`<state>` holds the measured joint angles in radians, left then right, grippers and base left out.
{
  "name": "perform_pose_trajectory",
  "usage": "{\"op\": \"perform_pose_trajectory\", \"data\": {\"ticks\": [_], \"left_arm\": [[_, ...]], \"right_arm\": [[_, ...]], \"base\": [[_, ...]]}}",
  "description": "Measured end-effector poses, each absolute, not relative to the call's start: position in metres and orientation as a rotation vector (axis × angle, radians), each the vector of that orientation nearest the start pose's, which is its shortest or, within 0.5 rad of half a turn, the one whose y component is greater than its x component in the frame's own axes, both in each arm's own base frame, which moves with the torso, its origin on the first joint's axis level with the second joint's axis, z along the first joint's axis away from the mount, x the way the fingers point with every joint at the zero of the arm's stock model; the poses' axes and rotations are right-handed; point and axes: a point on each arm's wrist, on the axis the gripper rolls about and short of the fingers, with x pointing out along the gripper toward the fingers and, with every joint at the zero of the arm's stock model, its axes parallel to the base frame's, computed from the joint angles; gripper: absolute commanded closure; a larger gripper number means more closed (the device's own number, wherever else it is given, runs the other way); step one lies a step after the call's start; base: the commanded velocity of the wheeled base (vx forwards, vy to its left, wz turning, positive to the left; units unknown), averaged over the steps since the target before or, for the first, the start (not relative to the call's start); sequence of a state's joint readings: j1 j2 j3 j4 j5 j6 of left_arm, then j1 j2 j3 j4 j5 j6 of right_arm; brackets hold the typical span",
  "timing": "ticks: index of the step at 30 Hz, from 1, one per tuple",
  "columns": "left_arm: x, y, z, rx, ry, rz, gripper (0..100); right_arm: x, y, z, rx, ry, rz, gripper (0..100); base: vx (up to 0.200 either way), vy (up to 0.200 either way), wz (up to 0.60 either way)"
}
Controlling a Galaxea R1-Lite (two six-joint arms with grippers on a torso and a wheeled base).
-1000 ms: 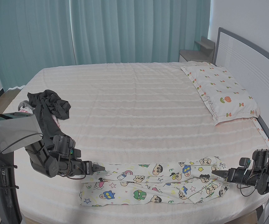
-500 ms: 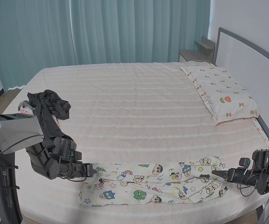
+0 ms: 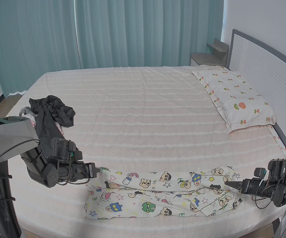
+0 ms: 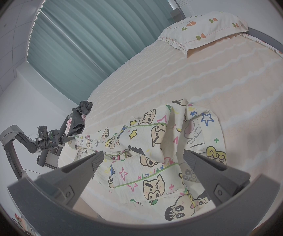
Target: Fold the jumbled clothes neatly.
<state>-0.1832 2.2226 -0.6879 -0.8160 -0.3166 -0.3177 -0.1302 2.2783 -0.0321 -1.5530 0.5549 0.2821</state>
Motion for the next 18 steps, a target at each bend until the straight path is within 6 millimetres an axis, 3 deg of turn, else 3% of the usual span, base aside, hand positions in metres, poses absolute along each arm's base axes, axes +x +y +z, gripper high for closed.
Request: {"op": "perform_pose_trajectory", "data": {"ticks": [18], "left_arm": [[0.351, -0.083, 0.019, -0.317, 0.646, -0.398, 100]], "right_arm": [[0.221, -0.017, -0.020, 0.485, 0.716, 0.320, 0]], "base": [[0.000, 0.000, 0.00]]}}
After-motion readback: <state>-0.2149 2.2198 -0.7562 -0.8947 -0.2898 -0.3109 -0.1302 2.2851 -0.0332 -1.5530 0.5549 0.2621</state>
